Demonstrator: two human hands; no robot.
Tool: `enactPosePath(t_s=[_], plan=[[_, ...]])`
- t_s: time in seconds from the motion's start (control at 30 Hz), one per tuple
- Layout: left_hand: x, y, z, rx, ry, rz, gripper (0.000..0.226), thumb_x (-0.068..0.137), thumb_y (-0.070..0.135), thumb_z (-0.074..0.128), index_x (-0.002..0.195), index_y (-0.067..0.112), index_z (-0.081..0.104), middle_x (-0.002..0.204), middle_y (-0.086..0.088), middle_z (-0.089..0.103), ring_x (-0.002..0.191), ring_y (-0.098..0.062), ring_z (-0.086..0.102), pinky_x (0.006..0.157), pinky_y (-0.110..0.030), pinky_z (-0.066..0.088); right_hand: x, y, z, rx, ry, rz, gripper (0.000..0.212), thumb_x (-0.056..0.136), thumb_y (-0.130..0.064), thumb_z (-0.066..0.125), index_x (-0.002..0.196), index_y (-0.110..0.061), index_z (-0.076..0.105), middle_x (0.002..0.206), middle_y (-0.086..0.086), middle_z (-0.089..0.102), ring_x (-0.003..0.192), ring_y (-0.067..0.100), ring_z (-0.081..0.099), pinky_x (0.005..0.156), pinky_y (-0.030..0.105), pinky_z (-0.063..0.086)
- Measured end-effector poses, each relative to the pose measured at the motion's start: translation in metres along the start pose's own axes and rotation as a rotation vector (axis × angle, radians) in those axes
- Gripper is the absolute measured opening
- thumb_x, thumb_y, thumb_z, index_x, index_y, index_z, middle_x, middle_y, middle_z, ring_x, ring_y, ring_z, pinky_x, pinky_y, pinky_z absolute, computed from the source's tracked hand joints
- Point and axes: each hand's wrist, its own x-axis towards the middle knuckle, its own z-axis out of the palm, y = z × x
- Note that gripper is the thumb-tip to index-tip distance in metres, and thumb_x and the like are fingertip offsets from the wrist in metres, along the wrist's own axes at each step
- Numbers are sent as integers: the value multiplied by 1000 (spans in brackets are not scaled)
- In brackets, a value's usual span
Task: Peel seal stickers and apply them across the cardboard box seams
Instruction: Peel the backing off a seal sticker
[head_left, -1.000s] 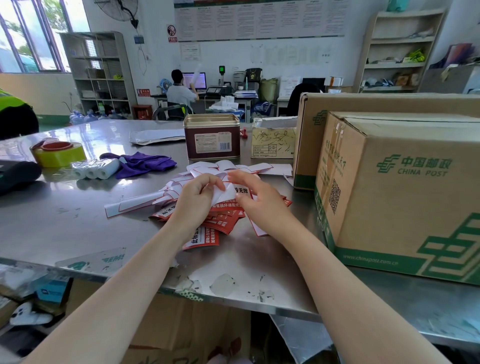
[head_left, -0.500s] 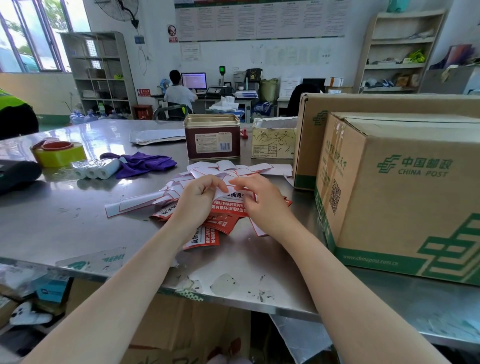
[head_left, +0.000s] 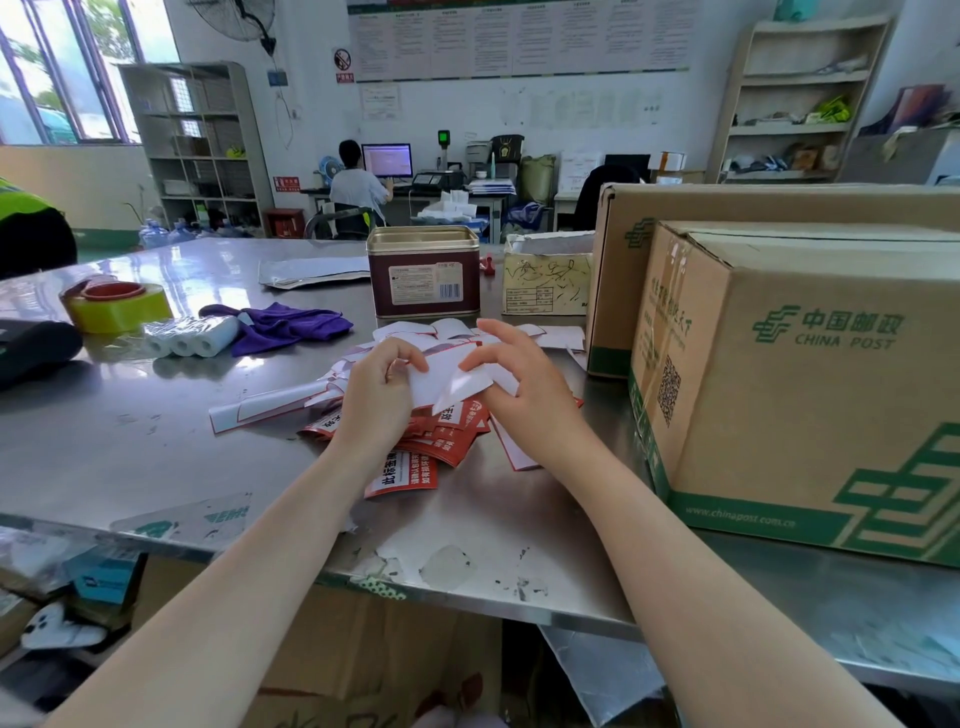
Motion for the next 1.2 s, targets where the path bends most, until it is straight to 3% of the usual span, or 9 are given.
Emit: enactPosePath(t_s=[0.13,0.23,0.43,0.53,0.67,0.8,0.9,1.03,1.2], plan=[[0,2,1,-2,48,-46,47,87,-7,31,63,23,58,84,6,59,89,-26,54,78,-39,45,0,-1,0,52,-41,37,27,93,-4,42,101,-28,51,144,-9,41,127,12,38,80,5,37],[-1,5,2,6,66,-69,47,88,-6,32,65,22,61,94,6,58,97,-22,53,86,-35,46,2,2,3,101,-5,47,33,94,-1,37,100,-32,49,135,-9,47,120,13,43,89,26,51],[1,3,-2,-3,95,-61,40,90,7,36,91,25,71,113,3,57,109,-33,56,96,-51,46,1,1,-2,53,62,90,31,96,-5,37,118,-21,51,136,-3,44,115,6,39,71,-2,34],[1,5,-4,2,102,-60,36,93,13,37,112,20,67,116,3,52,111,-23,54,98,-49,45,1,2,-4,54,172,109,28,96,-9,40,119,-17,52,139,-1,42,126,11,37,81,3,29],[1,6,-3,165,128,-32,40,95,18,37,132,13,52,140,-5,47,122,-20,46,101,-35,38,4,6,-6,56,300,170,22,97,-21,44,116,-15,55,133,-2,47,125,12,40,100,23,38],[9,9,-1,362,32,-49,36,94,28,31,122,17,53,140,-11,47,128,-27,41,104,-40,30,3,7,-8,98,369,193,24,97,-26,45,114,-13,56,114,-1,57,104,8,50,76,13,40],[23,9,3,538,-86,-112,48,95,32,28,137,14,41,145,-13,42,132,-31,36,107,-45,26,2,9,-7,104,369,210,25,97,-24,44,119,-13,52,116,1,59,101,7,55,69,10,45],[43,2,7,760,-209,-172,42,94,34,22,117,11,49,131,-19,52,118,-33,47,102,-47,31,3,10,-8,141,374,230,30,96,-18,45,126,-15,47,123,3,57,101,8,57,69,16,52],[46,-1,9,1011,-131,-119,54,94,41,29,142,17,29,136,-23,48,125,-37,43,104,-46,28,3,11,-9,198,392,262,40,94,-13,50,131,-18,37,126,6,56,97,7,58,66,17,54]])
